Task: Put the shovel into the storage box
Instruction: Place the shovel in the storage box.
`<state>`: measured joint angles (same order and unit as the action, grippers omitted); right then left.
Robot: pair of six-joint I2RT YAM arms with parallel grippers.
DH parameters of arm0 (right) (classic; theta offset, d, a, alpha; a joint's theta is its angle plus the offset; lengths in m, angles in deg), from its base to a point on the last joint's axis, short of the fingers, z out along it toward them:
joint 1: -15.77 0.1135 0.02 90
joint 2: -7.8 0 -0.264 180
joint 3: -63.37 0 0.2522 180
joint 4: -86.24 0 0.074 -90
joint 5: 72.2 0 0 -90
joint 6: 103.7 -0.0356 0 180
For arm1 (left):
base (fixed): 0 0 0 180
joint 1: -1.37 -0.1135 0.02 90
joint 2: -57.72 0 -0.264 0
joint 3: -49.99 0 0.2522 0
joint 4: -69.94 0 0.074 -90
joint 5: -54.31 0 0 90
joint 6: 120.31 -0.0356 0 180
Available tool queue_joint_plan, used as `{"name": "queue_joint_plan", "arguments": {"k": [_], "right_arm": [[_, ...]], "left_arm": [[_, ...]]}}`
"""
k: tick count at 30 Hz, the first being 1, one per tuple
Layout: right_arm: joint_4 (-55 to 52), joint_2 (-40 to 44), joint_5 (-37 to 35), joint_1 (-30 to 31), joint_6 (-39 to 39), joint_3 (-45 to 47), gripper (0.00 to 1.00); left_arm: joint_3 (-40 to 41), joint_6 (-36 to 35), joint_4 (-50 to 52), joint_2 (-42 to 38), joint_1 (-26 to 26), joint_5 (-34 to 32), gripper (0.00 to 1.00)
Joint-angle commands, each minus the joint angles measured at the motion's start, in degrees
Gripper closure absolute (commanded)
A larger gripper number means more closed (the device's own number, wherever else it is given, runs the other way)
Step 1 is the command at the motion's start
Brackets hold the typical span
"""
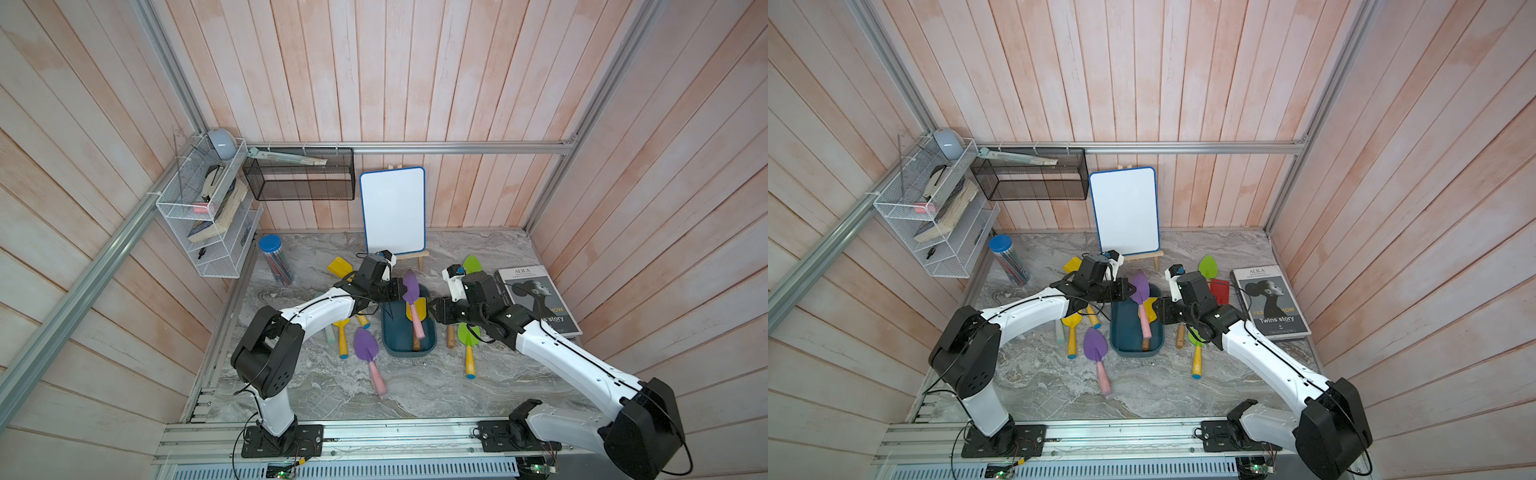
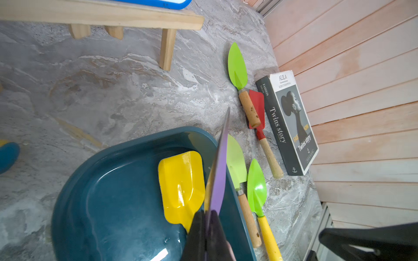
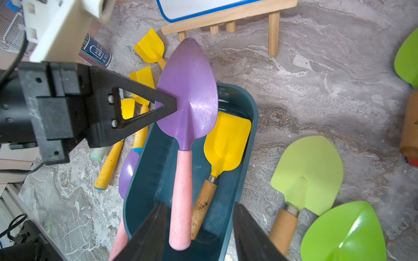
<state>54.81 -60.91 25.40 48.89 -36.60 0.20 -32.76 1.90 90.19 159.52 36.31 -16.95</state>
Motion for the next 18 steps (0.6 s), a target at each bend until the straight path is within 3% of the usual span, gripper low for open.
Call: {"name": "queue_joint_plan", "arguments": {"k": [1,8,18], "right_arm": [[-0.6,0.2,-0.7,0.3,-0.6,0.7,0.46],[-0.4,0.2,-0.7,0.3,-0.5,1.0,0.46],[-0.4,0.0,-0.9,0.3,-0.3,1.3,0.47]], "left_arm": [[-1.9,-4.4,2.2,-0.5,-0.2,-1.3,1.00],[-1.9,-7.9,2.1,1.2,-0.4,-3.9,1.00],[-1.5,-7.8,0.5,4.5,-0.5,-1.6,1.00]]}}
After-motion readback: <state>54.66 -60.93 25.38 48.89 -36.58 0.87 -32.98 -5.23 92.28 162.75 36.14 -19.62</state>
